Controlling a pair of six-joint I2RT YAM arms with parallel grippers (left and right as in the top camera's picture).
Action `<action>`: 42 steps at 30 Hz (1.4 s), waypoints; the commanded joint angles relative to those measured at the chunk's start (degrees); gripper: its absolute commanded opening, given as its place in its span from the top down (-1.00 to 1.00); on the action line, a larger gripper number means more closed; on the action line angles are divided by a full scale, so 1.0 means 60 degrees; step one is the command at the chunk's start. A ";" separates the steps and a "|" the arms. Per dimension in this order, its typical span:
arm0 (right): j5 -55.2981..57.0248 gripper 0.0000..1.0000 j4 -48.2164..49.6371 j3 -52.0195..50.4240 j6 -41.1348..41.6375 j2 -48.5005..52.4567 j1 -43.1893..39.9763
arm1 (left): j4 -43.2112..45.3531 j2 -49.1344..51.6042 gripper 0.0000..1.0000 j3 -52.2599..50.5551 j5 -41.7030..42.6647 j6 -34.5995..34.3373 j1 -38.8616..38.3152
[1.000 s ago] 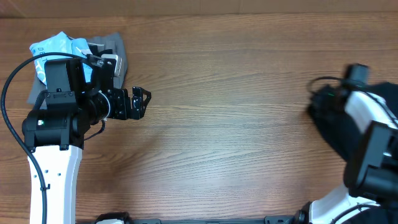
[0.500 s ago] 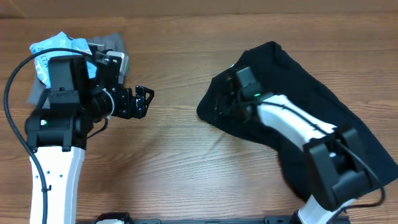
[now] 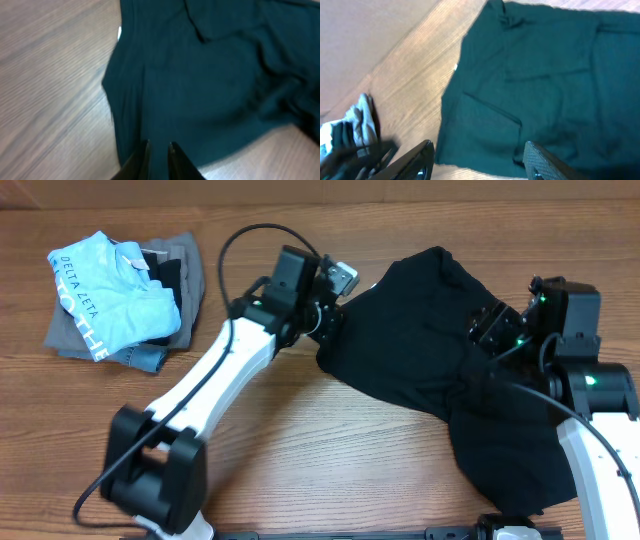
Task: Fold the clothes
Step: 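Drag the black garment leftward to the table center with the right gripper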
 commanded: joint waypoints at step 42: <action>0.2269 0.88 -0.1308 -0.0306 0.1268 0.5111 -0.1231 | -0.1716 0.0707 0.92 0.0240 -0.1373 -0.0401 0.3814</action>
